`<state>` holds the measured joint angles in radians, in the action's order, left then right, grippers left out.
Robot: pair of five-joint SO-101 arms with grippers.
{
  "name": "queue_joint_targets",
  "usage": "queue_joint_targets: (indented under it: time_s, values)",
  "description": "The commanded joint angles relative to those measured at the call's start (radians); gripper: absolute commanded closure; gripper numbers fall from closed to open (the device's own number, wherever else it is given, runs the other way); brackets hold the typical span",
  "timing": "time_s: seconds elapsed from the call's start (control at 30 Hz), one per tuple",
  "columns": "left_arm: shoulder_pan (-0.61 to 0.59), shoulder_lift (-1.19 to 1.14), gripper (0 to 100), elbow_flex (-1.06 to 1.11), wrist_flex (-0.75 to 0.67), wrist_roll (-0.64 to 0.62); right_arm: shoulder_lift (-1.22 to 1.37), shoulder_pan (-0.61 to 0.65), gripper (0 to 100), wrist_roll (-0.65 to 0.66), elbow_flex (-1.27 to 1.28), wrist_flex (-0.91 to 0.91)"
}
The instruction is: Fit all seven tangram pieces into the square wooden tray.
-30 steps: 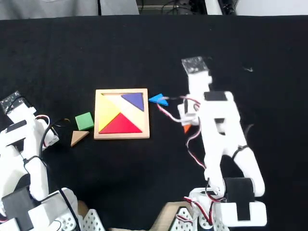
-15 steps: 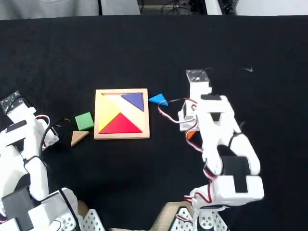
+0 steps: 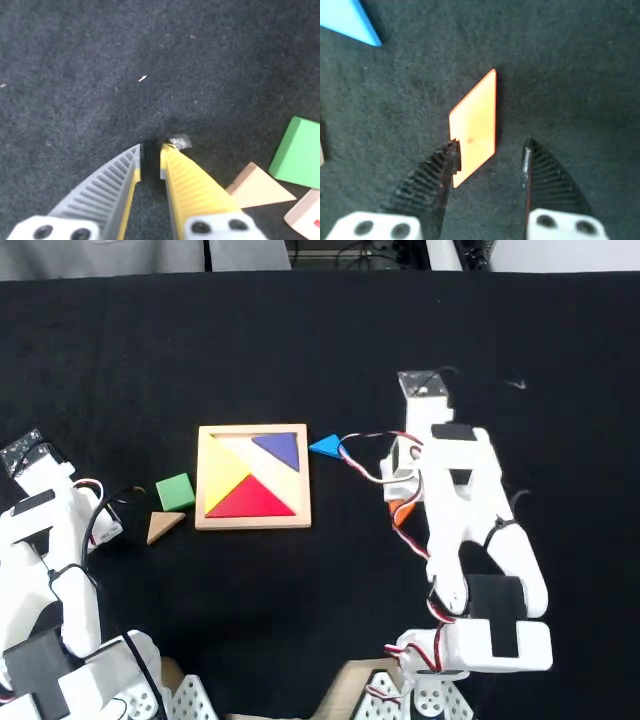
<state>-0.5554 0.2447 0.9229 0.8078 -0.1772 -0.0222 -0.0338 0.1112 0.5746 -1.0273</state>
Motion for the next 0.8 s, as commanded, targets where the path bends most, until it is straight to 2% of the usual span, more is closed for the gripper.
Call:
queue_joint_targets:
  time_s: [0.0, 0.27, 0.77]
  values:
    - [0.015, 0.035, 92, -0.004, -0.012, 0.002, -0.033, -0.017, 79.7, 0.008, -0.053, 0.012]
    - [0.015, 0.035, 92, -0.004, -0.012, 0.002, 0.102, 0.005, 79.7, 0.032, -0.065, 0.055]
    - [0.015, 0.035, 92, -0.004, -0.012, 0.002, 0.111, 0.075, 85.4, 0.034, -0.076, 0.057]
